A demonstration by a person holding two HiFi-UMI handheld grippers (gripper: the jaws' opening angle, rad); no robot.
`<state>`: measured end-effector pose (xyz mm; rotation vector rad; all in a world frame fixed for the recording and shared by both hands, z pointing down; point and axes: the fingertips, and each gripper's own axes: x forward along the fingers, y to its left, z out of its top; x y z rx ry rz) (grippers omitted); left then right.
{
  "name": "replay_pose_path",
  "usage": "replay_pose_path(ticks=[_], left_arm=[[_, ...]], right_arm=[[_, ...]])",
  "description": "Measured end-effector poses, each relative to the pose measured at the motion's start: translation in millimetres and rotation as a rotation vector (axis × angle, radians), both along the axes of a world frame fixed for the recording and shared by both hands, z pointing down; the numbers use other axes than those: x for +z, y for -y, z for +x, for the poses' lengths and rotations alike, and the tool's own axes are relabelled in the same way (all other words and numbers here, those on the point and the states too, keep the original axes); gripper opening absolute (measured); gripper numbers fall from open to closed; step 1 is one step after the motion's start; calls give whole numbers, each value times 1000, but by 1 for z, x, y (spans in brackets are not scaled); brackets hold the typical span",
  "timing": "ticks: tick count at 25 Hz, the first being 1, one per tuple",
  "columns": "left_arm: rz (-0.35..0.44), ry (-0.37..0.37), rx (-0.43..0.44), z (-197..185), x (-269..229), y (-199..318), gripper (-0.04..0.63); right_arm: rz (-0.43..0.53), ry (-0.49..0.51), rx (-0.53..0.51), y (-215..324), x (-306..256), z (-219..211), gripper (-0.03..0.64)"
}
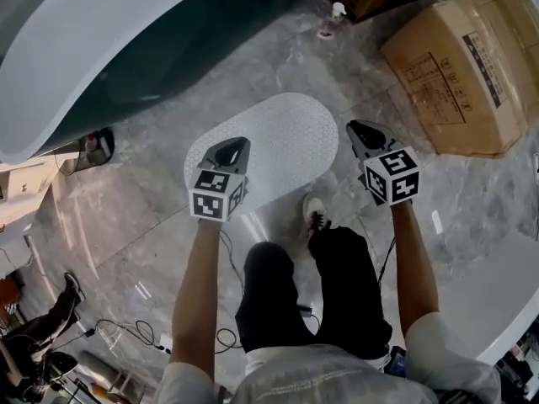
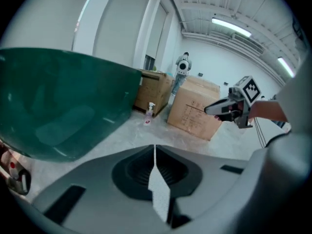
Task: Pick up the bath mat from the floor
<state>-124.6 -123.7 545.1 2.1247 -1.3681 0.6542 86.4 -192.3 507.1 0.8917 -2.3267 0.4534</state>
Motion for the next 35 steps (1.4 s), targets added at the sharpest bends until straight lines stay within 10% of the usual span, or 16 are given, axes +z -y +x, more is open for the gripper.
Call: replay_pose_path(ticks=[13, 27, 35], left_arm=[[28, 1, 116, 48, 232, 32, 18], [-15, -13, 114, 52, 315, 26, 18], [-55, 67, 279, 76, 340, 36, 18]], right_arm=[[-8, 34, 105, 21, 248, 30, 80], [-47, -68, -29, 46, 352, 19, 240], [-143, -19, -22, 68, 395, 18, 293]])
